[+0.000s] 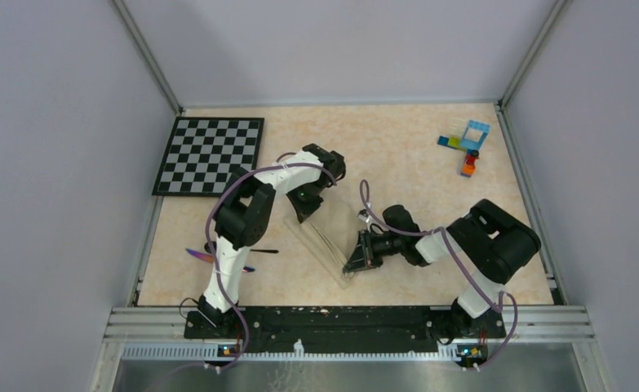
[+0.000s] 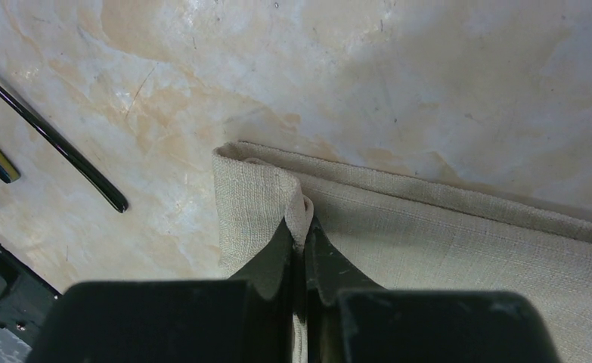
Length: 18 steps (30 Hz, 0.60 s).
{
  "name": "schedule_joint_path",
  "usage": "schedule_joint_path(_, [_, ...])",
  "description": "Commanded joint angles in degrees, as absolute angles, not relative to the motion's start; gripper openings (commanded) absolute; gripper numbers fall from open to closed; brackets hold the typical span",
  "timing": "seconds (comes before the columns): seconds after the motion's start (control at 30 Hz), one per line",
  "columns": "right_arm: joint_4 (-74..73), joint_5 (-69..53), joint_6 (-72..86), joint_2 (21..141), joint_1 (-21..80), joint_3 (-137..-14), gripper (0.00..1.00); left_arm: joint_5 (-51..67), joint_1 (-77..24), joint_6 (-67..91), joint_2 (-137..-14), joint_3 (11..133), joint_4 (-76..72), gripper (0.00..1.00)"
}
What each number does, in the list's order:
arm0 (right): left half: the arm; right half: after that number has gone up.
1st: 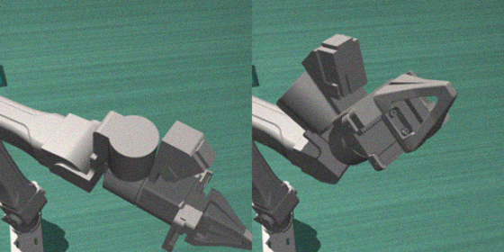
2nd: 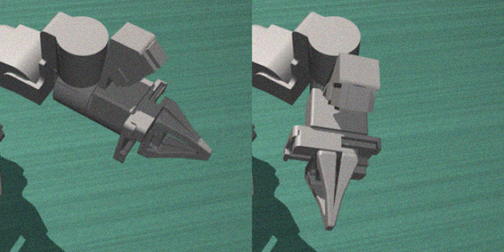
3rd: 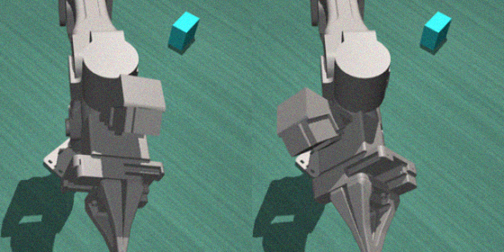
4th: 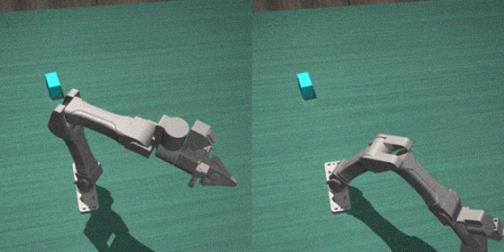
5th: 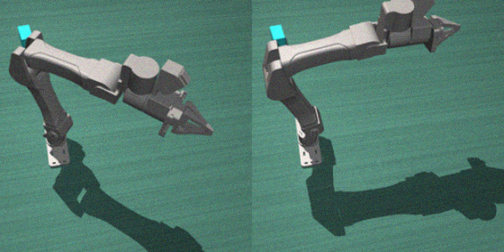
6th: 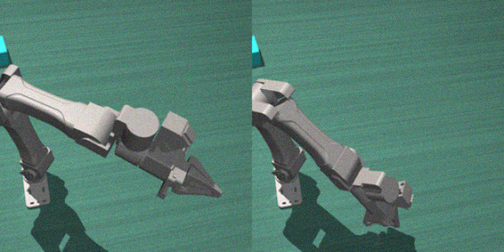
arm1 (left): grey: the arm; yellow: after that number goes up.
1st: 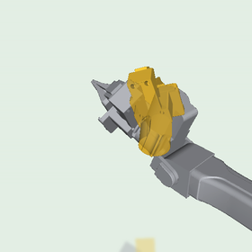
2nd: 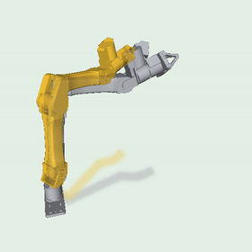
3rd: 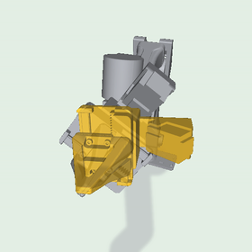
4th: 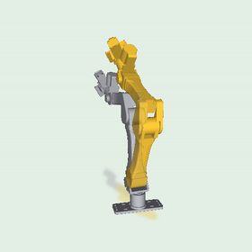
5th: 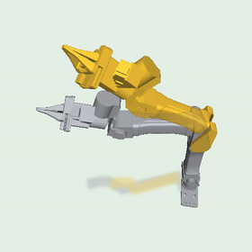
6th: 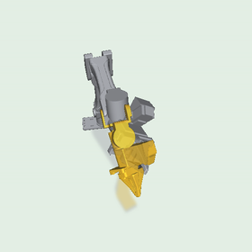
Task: Fold the napkin into a case and place the utensils inside
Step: Fold the lower triangle-folded napkin at the center of the board.
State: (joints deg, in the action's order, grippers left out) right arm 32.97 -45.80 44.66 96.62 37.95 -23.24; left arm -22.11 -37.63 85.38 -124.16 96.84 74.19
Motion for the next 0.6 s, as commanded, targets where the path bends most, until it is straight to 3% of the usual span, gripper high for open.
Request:
schedule_joint_path(0.0, [29.2,-46.7,41.7,95.4,37.9,-24.5,0.06,-26.2,-36.0,85.0,-123.8,95.9,71.6,0.0])
schedule_joint_path(0.13, [26.1,-45.0,39.7,92.8,37.8,-25.1,0.12,-26.1,-36.1,84.6,-124.3,95.8,71.0,0.0])
schedule_joint_path(0.4, [21.0,-32.6,31.0,77.5,39.2,-23.6,0.49,-25.2,-35.9,84.3,-124.5,95.0,69.8,0.0])
schedule_joint_path(0.57, [14.8,-23.7,25.7,77.3,44.3,-27.6,0.58,-24.6,-35.8,84.0,-124.4,95.2,69.3,0.0])
